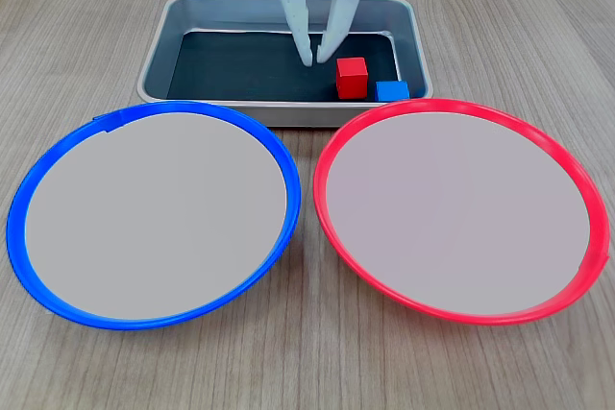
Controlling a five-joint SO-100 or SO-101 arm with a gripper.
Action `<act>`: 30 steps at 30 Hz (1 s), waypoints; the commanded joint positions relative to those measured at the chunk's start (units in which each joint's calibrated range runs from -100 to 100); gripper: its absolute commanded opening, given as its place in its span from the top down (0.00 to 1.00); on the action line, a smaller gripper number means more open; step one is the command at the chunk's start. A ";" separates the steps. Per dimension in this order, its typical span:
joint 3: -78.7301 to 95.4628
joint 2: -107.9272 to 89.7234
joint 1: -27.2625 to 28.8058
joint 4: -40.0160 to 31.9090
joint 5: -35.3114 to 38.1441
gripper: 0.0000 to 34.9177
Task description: Move two blocks from tray to matching dishes
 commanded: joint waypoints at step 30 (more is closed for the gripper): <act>1.86 4.55 -3.96 -8.86 1.71 0.71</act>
